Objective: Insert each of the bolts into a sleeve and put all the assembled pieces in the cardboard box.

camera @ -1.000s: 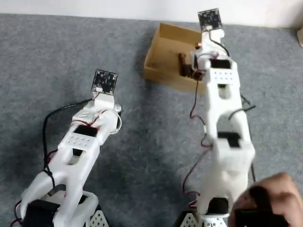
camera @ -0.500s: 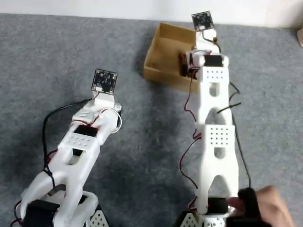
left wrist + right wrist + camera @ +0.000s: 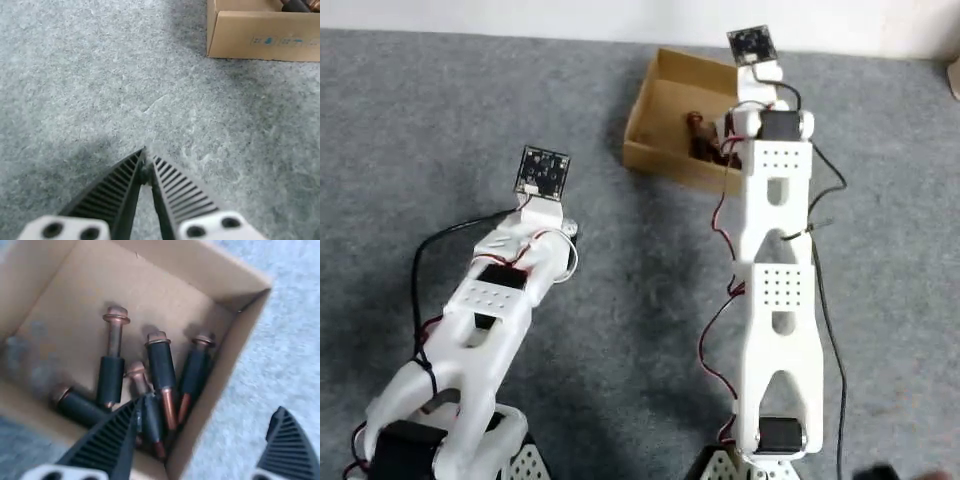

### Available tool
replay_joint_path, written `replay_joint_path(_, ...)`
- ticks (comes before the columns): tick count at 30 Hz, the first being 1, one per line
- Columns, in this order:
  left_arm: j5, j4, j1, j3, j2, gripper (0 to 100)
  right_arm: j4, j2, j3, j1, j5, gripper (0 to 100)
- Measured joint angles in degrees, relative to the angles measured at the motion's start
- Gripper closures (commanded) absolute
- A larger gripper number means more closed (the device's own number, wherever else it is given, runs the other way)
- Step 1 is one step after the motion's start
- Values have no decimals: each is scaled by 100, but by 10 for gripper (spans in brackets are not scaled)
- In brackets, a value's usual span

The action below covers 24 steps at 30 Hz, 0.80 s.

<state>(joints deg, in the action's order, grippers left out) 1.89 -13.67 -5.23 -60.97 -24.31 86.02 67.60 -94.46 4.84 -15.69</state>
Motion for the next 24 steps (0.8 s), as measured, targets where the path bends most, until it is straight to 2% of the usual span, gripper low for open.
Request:
replay_joint_path(8,0,0,0,0,0,993,1319,-1345,-9,185,0,660)
replay_joint_path(17,-97,0,0,0,0,994,1407,-2901,-44,255,651,660)
replay_joint_path(24,-211,0,589,-299,-730,994,1407,-4659,246,53,721,660)
